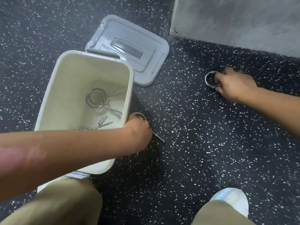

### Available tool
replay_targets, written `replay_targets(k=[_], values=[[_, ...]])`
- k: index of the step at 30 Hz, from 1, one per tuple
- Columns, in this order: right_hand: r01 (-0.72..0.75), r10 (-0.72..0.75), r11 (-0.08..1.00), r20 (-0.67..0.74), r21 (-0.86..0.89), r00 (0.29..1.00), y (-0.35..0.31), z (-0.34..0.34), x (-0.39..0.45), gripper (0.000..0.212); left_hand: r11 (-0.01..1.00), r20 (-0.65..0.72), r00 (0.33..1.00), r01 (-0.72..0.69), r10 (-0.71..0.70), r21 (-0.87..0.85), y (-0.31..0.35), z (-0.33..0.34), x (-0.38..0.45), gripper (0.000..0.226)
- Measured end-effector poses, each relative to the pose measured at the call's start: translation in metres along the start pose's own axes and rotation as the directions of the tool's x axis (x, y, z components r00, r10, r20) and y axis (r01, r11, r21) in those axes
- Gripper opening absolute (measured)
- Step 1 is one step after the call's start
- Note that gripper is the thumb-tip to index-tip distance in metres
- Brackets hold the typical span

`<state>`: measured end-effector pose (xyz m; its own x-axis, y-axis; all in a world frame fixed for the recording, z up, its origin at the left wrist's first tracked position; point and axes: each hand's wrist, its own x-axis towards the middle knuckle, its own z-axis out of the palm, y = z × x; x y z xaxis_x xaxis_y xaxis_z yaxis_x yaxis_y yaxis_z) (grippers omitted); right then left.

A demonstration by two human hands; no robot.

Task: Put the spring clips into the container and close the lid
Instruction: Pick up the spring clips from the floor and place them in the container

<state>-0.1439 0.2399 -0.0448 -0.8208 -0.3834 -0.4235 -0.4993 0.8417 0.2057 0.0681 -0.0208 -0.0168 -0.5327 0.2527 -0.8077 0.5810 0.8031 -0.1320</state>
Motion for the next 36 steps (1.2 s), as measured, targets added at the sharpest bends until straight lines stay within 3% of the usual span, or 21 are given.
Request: replay_targets(k=[3,7,14,20,23,32,36], values=[[-0.001,0.001,1.0,-0.015,0.021,1.0,-0.001,0.003,-0.001,0.028,0.998,-0.018,0.999,-0.05,0.05,0.032,-0.001,-0.005,0.001,0.03],[0.031,-0.03,0.999,-0.035,0.024,0.999,0.0,0.001,-0.005,0.025,0.994,-0.111,0.989,-0.098,0.102,0.036,-0.003,-0.016,-0.006,0.031],[0.094,-0.092,0.995,-0.052,0.044,0.994,-0.01,-0.003,-0.021,0.032,0.992,-0.277,0.96,-0.065,0.031,-0.112,-0.007,-0.015,-0.001,0.026],[0.152,-0.151,0.988,-0.027,0.035,0.988,-0.024,-0.004,-0.029,0.031,0.985,-0.194,0.98,-0.079,0.049,-0.151,0.0,-0.004,0.013,0.027],[0.166,-0.165,0.985,-0.025,0.046,0.986,-0.028,-0.004,-0.029,0.031,0.995,-0.164,0.986,-0.048,0.034,-0.083,0.004,0.004,0.02,0.026],[0.192,-0.184,0.962,-0.06,0.196,0.981,-0.036,-0.019,-0.036,0.036,0.992,-0.214,0.977,-0.047,0.021,-0.115,0.004,-0.001,0.014,0.026],[0.165,-0.164,0.947,-0.027,0.276,0.986,-0.044,-0.03,-0.045,0.034,0.981,-0.325,0.946,-0.057,-0.007,-0.188,-0.004,-0.013,0.007,0.027]])
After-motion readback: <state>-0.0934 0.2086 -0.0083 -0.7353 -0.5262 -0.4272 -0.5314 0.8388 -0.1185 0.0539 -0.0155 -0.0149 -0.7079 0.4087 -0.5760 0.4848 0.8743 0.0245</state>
